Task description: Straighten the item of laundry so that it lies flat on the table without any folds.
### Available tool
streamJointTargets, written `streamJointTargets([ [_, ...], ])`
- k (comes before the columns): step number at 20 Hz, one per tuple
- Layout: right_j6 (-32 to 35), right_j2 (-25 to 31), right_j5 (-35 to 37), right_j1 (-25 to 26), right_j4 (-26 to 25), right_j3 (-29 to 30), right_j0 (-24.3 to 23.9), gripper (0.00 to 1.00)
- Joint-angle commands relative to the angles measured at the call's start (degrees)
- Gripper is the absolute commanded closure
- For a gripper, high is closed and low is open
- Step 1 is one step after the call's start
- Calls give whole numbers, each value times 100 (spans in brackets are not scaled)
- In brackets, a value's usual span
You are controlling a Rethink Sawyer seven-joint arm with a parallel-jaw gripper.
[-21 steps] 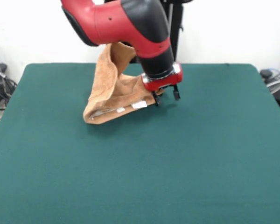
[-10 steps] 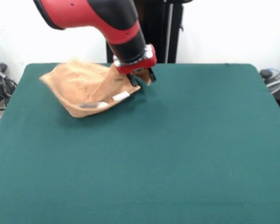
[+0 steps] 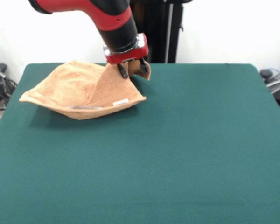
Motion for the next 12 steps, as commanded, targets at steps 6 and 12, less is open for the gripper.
streamJointTargets([
  [6, 446, 400, 71, -408, 135, 187, 446, 0],
  [12, 714, 547, 58, -1082, 597, 633, 518, 0],
])
